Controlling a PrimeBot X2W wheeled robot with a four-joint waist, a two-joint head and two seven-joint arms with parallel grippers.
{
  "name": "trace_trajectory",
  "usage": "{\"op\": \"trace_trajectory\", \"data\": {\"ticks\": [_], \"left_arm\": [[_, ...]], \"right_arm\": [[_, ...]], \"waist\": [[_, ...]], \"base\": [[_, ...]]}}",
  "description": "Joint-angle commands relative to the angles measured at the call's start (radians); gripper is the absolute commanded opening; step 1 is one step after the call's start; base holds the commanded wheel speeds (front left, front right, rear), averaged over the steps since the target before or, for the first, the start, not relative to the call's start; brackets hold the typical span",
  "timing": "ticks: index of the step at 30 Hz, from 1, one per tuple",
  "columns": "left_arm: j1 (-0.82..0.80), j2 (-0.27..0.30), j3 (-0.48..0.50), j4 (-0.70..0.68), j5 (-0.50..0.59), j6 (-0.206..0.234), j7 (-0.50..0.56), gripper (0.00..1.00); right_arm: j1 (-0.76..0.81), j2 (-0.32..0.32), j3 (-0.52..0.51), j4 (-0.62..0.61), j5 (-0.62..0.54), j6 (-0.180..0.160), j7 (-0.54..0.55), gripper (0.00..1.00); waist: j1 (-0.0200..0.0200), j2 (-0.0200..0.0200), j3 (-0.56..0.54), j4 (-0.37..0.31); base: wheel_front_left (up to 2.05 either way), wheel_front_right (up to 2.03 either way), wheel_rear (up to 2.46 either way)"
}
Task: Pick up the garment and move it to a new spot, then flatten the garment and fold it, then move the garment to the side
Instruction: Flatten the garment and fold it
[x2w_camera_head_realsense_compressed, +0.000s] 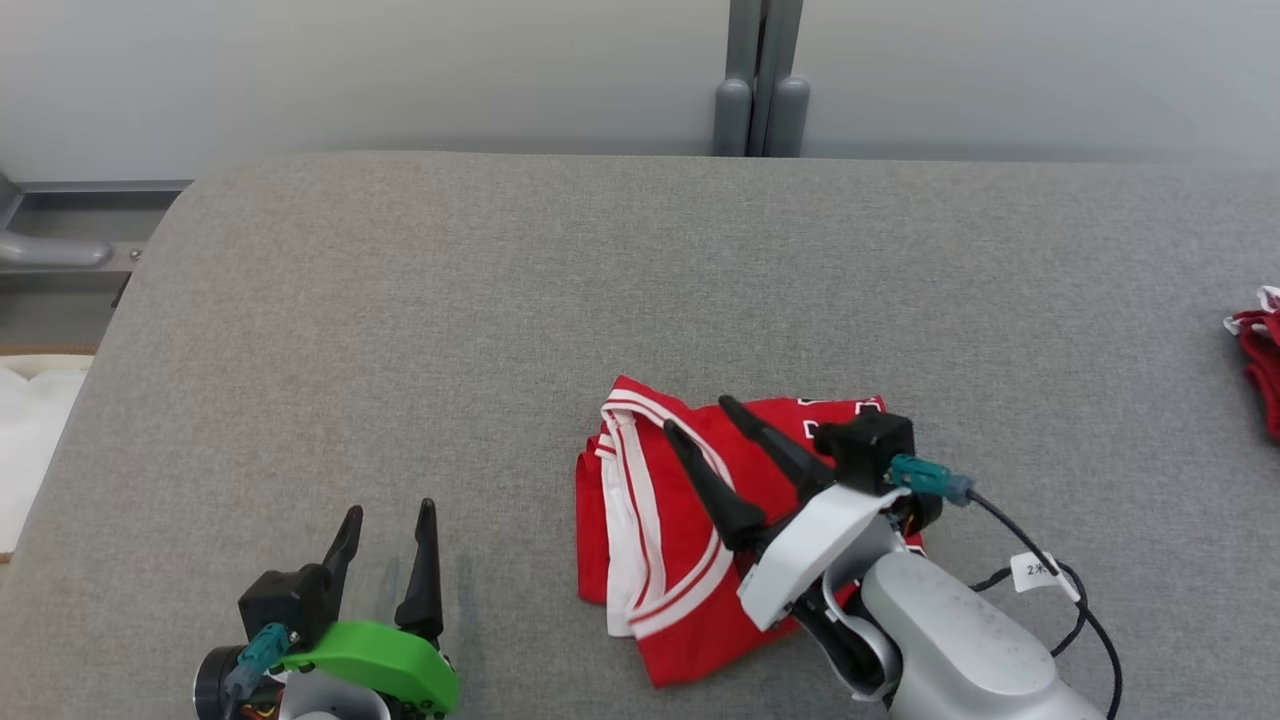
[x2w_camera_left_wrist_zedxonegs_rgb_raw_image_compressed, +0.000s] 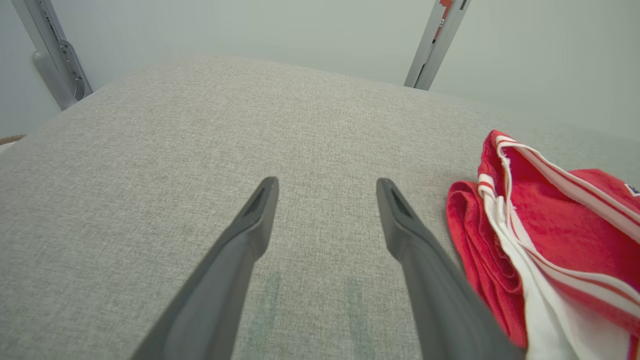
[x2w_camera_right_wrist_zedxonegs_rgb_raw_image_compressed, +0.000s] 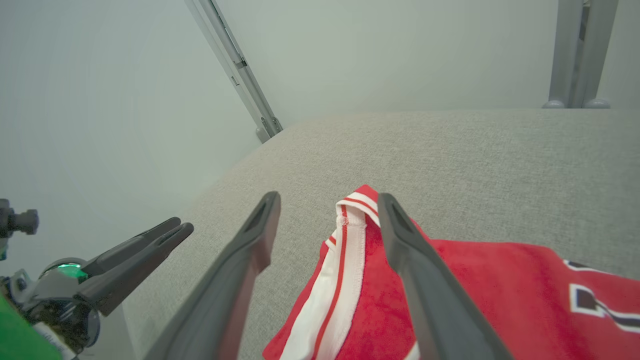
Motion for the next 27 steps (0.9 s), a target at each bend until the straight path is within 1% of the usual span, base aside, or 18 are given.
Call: {"op": "trace_trajectory", "data": {"ticks": [1,11,15,22,27], "left_arm": [[0.007,0.002,0.013,-0.002,0.01,0.002,0.0,1.0],[0.017,0.001,0.053,-0.04,0.051,0.002,0.0,1.0],[0.034,0.001,0.063,-0.064,0.082,0.002,0.0,1.0],[0.086,0.001,0.074,-0.092,0.128,0.002,0.0,1.0],[0.121,0.001,0.066,-0.107,0.13,0.002,0.0,1.0]], "right_arm": [[0.013,-0.006,-0.042,-0.011,-0.034,-0.001,-0.003,1.0],[0.16,-0.005,-0.438,-0.09,-0.35,-0.001,-0.004,1.0],[0.234,-0.005,-0.558,-0.121,-0.417,-0.001,-0.004,1.0],[0.361,-0.005,-0.664,-0.135,-0.48,-0.001,-0.004,1.0],[0.407,-0.005,-0.682,-0.119,-0.484,-0.001,-0.004,1.0]], "waist": [[0.0,0.0,-0.012,-0.02],[0.0,0.0,-0.029,-0.088],[0.0,0.0,-0.038,-0.116],[0.0,0.0,-0.056,-0.153],[0.0,0.0,-0.062,-0.164]], "base": [[0.0,0.0,0.0],[0.0,0.0,0.0],[0.0,0.0,0.0],[0.0,0.0,0.0],[0.0,0.0,0.0]]}}
